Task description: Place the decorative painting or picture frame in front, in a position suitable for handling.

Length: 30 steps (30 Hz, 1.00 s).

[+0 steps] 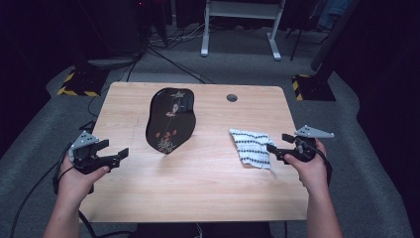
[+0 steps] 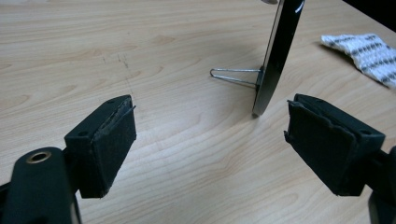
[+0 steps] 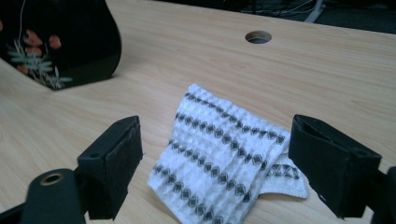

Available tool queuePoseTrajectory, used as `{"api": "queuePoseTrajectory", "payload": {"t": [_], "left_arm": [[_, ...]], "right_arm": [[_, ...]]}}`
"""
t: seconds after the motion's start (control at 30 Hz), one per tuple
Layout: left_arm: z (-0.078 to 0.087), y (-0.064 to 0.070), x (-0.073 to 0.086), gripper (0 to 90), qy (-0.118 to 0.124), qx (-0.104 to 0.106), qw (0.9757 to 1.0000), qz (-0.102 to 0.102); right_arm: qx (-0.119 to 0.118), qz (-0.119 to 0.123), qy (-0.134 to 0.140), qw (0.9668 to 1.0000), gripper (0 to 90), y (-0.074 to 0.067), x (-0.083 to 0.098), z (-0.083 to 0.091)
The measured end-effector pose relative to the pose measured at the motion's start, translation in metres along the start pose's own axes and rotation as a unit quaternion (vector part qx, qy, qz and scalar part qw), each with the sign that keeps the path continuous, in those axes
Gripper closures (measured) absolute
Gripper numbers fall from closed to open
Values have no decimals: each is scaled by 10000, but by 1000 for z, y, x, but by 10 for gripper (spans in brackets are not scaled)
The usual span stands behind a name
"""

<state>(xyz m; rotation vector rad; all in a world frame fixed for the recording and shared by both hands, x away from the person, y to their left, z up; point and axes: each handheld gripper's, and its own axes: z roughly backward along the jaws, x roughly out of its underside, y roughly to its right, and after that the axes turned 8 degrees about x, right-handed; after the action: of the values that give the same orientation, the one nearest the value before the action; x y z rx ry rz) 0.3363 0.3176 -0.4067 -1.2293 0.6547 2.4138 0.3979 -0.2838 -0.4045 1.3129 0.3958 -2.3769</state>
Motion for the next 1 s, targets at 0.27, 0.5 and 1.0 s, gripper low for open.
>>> {"api": "queuePoseTrajectory", "payload": {"t": [0.27, 0.5, 1.0], "left_arm": [[0, 0, -2, 186, -19, 184, 9997, -158], [-1, 8, -15, 201, 266, 343, 9986, -289], [-29, 18, -57, 259, 374, 620, 9952, -652]], "right_arm": [[-106, -9, -127, 9999, 229, -1, 4, -1], [-224, 160, -290, 9992, 291, -6, 8, 0], [-266, 320, -378, 9984, 373, -10, 23, 10]]}}
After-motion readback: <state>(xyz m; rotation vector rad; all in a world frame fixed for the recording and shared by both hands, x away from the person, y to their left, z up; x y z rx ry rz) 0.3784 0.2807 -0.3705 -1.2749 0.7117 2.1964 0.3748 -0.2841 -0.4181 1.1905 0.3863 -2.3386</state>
